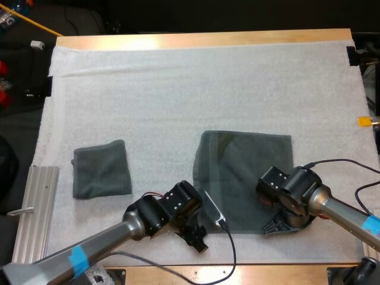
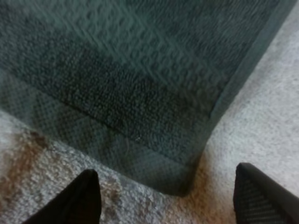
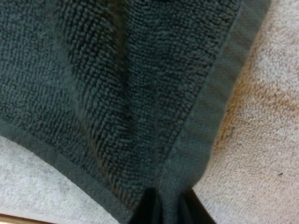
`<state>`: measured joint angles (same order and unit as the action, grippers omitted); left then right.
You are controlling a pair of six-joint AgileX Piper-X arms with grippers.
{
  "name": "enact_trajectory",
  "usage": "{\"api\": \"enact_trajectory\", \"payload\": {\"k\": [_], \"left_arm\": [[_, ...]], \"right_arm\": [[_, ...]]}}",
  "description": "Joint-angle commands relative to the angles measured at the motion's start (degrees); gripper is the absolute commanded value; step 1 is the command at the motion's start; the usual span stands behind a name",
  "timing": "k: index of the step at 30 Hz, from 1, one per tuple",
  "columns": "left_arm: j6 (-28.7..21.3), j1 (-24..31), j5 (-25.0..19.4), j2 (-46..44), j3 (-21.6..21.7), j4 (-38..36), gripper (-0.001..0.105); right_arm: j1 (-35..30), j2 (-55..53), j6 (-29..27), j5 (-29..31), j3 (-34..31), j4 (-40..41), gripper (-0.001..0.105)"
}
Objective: Pick towel from pile, fold and stack
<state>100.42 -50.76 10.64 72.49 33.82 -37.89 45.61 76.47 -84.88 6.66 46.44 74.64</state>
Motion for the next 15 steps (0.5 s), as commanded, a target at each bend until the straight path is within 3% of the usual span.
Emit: {"api": "enact_trajectory", "payload": {"k": [1,12,15], "left_arm": [[0.62,-0.36,-0.83,0.78,0.11,0.99,0.058],[0.62,-0.36,-0.58,8.55,0.11,2.47,0.057],[0.62,-0.36,-0.58,8.73,0.11,2.47,0.048]], "right_arm": [[0.09,-0.52,0.20,-0.52,-0.01,0.08,0.000],[0.09,-0.52,0.28,-0.52,-0.01,-0.31,0.000],[0.09,-0.52,0.28,-0.52,-0.01,-0.64,0.000]]}}
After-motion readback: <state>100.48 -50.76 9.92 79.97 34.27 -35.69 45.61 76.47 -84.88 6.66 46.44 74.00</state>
